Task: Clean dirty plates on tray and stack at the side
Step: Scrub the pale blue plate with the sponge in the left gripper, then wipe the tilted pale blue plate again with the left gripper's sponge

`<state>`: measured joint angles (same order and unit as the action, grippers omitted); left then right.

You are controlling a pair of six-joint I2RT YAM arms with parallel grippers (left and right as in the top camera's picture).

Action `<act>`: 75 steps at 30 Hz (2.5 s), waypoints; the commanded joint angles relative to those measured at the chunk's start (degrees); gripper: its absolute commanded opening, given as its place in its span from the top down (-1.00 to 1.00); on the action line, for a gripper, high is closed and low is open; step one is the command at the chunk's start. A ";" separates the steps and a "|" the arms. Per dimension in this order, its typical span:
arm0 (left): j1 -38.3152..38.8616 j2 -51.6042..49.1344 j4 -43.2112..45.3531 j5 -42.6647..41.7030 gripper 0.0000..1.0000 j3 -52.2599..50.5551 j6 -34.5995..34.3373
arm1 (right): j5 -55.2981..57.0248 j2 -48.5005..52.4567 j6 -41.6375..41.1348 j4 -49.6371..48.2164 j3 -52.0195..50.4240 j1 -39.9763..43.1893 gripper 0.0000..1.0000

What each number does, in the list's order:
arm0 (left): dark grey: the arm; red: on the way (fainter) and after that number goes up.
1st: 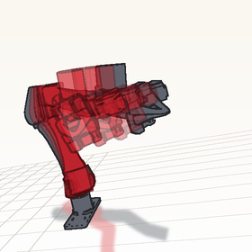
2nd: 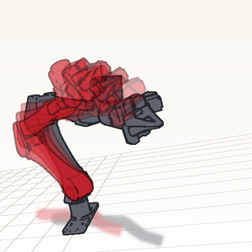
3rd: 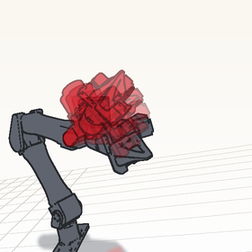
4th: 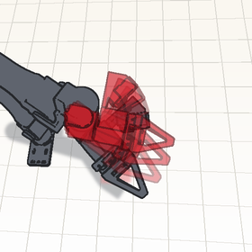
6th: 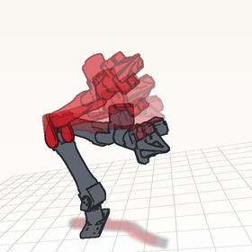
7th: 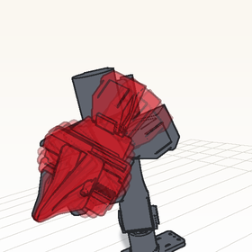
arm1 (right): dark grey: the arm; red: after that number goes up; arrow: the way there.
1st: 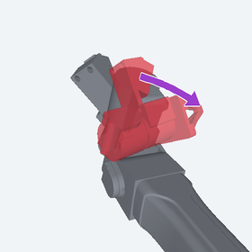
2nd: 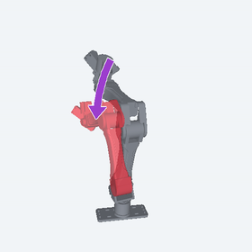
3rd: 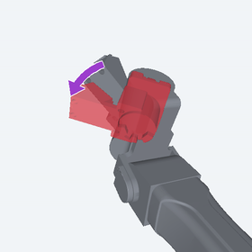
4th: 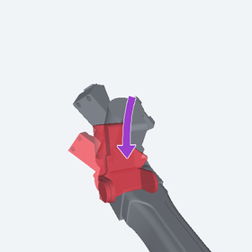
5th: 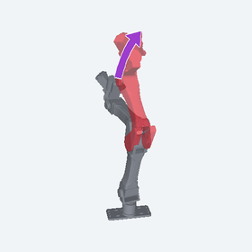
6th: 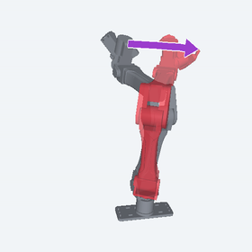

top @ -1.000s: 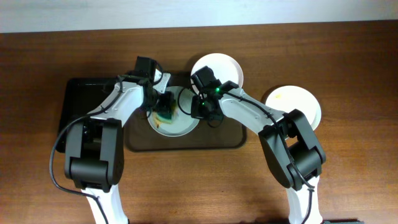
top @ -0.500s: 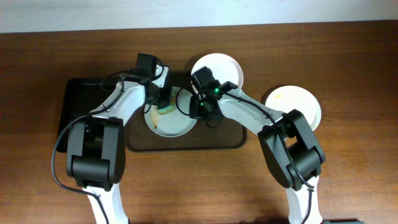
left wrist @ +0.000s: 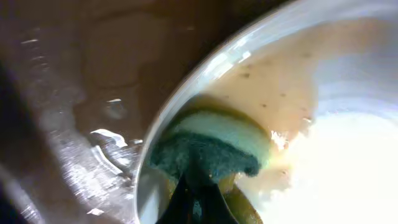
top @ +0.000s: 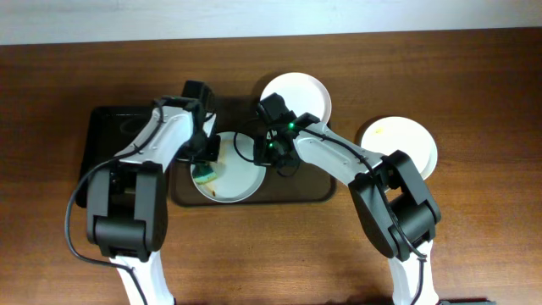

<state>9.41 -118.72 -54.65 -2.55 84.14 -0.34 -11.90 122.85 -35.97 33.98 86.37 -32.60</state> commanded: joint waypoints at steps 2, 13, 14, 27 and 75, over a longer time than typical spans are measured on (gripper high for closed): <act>0.33 -2.25 0.42 -22.64 0.99 -1.49 11.21 | 3.06 0.66 -0.90 0.13 -0.04 0.76 0.91; -0.48 -2.19 11.91 -1.27 0.99 3.50 -0.76 | 2.38 0.66 -0.90 1.22 -0.07 0.74 0.92; -0.61 -2.19 9.90 1.38 0.99 6.38 -0.76 | 1.75 0.66 -0.92 1.46 -0.13 0.74 0.91; -0.70 -2.49 -6.51 3.78 0.99 29.27 -0.55 | 1.29 1.31 -2.49 2.21 -0.24 0.74 0.71; -6.45 -3.21 -14.64 -14.32 0.99 20.92 -4.17 | 19.37 0.81 -19.06 11.39 9.01 -6.56 0.92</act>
<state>1.85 -121.43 -72.44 -17.28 110.50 -2.11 12.84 121.58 -55.31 45.71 95.35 -40.51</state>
